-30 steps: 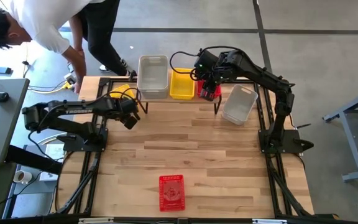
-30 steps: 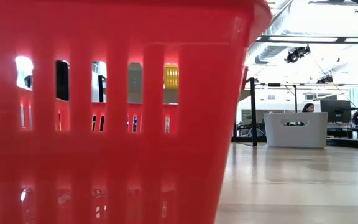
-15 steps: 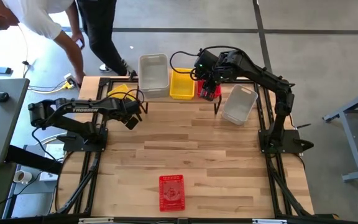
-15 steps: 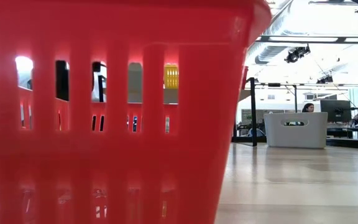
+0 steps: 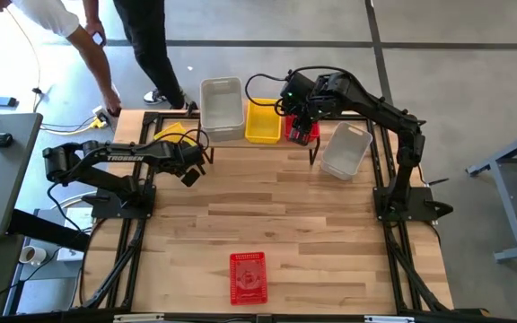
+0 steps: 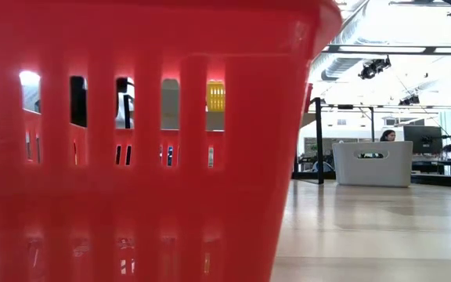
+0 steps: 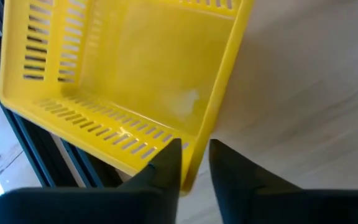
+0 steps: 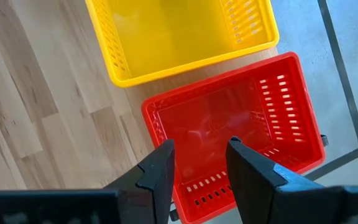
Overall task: Stack baskets on shelf by color
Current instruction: Stack the yellow bin on top of the other yellow bin on the shelf
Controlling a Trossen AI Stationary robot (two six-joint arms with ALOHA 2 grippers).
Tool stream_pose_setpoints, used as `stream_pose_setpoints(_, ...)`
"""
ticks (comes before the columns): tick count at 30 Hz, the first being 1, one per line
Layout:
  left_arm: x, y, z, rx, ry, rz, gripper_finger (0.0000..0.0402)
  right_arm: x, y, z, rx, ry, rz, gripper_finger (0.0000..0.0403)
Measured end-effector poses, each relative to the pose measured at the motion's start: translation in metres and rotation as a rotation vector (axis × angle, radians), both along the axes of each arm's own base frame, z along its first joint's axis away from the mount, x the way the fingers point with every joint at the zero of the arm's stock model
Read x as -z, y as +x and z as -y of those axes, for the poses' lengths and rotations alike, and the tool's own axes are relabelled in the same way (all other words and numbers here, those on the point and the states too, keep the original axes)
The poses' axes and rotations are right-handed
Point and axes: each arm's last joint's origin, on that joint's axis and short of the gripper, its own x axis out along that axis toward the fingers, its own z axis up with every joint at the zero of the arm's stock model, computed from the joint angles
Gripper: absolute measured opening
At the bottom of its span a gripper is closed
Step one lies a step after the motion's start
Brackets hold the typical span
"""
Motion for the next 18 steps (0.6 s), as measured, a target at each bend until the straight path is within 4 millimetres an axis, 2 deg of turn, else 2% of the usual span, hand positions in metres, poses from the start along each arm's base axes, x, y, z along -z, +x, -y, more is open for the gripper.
stream_pose_setpoints(5, 0.000, 0.001, 0.001, 0.007, -0.005, 0.003, 0.0011, 0.000, 0.000, 0.000, -0.001, 0.003, 0.001, 0.0129)
stream_pose_setpoints(13, -0.001, 0.002, 0.008, 0.038, -0.035, 0.000, 0.0009, 0.000, 0.000, 0.000, -0.001, 0.003, 0.002, 0.0129)
stream_pose_setpoints(18, -0.009, 0.002, 0.014, 0.048, -0.051, -0.041, 0.0005, 0.000, 0.000, 0.000, -0.001, 0.003, 0.003, 0.0129)
